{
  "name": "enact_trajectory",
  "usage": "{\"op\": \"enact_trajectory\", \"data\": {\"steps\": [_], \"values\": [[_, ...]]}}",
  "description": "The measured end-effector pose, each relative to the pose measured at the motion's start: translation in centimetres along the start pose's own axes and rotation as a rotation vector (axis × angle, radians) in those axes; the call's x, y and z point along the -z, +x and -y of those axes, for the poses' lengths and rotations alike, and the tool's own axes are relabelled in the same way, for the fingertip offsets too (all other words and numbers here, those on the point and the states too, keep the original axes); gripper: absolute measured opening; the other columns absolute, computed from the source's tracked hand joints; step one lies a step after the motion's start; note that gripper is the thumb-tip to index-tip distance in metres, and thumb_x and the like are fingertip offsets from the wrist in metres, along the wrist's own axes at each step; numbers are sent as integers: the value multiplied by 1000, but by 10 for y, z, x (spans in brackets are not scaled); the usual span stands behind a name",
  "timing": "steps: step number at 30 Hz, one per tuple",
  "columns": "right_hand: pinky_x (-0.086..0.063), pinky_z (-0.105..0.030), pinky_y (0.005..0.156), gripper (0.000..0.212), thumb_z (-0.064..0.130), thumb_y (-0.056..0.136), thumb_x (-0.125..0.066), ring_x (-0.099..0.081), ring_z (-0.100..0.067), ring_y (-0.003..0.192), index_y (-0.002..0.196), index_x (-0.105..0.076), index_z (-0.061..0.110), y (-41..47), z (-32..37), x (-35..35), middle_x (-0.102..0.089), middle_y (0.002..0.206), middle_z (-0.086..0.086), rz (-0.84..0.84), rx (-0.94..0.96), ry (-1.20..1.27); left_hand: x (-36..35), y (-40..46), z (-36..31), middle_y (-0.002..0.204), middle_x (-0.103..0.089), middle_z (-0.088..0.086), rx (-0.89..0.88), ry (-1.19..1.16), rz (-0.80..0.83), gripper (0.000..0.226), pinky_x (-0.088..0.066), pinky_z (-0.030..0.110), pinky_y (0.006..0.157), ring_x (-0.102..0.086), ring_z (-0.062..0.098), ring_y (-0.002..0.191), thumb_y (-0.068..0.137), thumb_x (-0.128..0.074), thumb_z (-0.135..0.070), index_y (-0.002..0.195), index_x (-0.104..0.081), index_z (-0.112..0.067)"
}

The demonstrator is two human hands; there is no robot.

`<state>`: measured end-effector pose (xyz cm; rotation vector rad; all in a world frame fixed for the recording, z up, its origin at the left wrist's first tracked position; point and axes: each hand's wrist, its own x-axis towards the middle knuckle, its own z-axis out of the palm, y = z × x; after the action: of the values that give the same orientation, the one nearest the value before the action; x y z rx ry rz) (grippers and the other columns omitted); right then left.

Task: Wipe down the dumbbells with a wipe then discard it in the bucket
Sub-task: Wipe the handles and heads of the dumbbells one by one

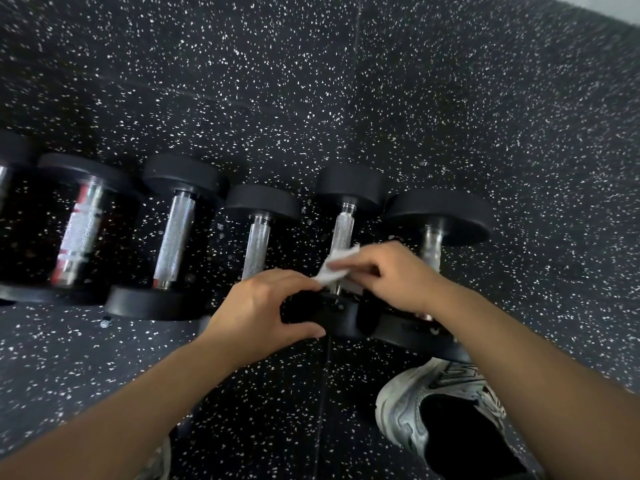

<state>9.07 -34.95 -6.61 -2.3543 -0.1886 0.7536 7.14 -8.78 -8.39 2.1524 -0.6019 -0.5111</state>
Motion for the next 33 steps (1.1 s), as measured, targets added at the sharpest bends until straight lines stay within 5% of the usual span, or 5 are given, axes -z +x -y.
{"op": "enact_trajectory", "data": {"steps": [4, 7, 15, 24, 33], "values": [[-36, -14, 50, 38, 24, 98, -62, -51, -2, 52, 129, -63, 46, 18, 4, 9, -66, 90, 20, -405, -91, 11, -1, 0, 0, 119, -70, -21, 1, 15, 15, 64, -51, 18, 97, -62, -5, 110, 70, -80, -66, 124, -71, -33], [-36, -16, 53, 36, 23, 99, -59, -49, -1, 53, 128, -65, 44, 22, 6, 7, -68, 108, 14, -295, -55, -138, 0, 1, -1, 119, -71, -21, 5, 25, 21, 64, -49, 16, 96, -63, -5, 109, 69, -81, -64, 123, -71, -32], [-45, -31, 104, 33, 21, 98, -62, -60, -12, 121, 125, -69, 39, -18, 6, -6, -67, 130, 12, 75, 19, -151, 2, 0, -5, 115, -71, -22, 10, 21, 10, 61, -56, 20, 91, -64, -5, 104, 68, -86, -60, 120, -71, -33], [-38, -19, 46, 38, 15, 98, -62, -50, -5, 51, 124, -68, 42, -50, -8, 45, -68, 108, 18, -198, -65, 72, -1, 9, -22, 108, -70, -24, 25, 3, -12, 64, -50, 14, 91, -63, -7, 104, 71, -69, -79, 117, -72, -35], [-43, -15, 48, 36, 26, 100, -55, -55, -2, 51, 132, -62, 42, -83, -61, 68, -72, 116, 8, -379, -168, -186, -39, 39, -65, 125, -65, -22, -65, 0, 93, 80, -44, 15, 101, -58, -6, 117, 71, -63, -85, 133, -60, -34]]}}
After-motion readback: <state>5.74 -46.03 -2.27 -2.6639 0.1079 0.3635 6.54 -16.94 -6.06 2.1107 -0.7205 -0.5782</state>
